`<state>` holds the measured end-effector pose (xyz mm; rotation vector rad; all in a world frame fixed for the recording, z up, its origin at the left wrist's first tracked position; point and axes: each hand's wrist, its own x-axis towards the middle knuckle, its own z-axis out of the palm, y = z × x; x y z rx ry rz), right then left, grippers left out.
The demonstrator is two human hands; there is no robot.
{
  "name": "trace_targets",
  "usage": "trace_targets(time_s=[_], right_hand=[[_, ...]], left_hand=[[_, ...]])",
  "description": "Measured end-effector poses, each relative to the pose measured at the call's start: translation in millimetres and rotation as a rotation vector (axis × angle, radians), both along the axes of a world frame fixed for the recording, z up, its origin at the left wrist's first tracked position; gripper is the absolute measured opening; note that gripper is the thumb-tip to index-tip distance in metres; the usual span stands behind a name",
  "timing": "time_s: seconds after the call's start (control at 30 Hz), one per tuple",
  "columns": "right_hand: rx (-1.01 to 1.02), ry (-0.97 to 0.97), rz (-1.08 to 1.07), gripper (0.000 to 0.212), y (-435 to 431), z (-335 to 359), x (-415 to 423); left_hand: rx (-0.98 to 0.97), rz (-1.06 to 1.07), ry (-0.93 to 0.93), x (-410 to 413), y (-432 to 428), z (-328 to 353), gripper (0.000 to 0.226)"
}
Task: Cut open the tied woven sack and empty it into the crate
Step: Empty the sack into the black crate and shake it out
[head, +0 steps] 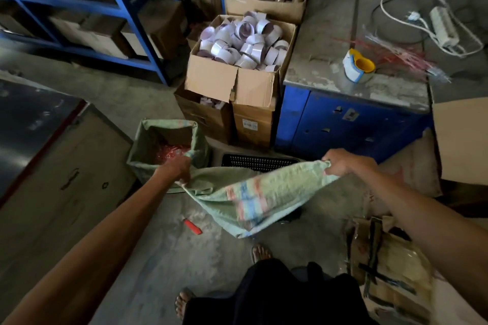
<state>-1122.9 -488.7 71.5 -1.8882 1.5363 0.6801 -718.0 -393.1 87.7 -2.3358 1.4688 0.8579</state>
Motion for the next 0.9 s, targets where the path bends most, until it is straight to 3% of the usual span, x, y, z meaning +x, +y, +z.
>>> trace_targets(time_s=[0.1, 0.2, 0.37, 0.47, 0.57, 0.8, 0.9], right_hand=[[-0.098, -0.029, -0.046, 0.042, -12, 14, -10], [-0.205, -0.096, -0.141, 0.031, -19, 27, -24], [-0.508, -0.213, -0.311, 0.034, -26, 63, -35], [-0.604, -0.331, -0.376, 0.044, -31, 79, -38], [-0.604, -0.382, -0.379, 0.046, -27, 88, -30], [-0.978, -0.562, -0.368, 0.03, 5, 86, -9], [-1.105, -0.63, -0.388, 0.032, 11, 96, -4]], left_hand=[[-0.024, -0.096, -0.037, 11, -9, 14, 0.053], [-0.115, -0.002, 0.019, 28, -17, 22, 0.044], [-0.351, 0.344, 0.377, 42, -33, 58, 0.028], [-0.465, 0.504, 0.479, 44, -41, 81, 0.035], [-0.503, 0.563, 0.582, 33, -37, 89, 0.031], [-0.805, 0.48, 0.696, -2, -15, 86, 0.027], [-0.858, 0.563, 0.941, -17, -4, 97, 0.021]])
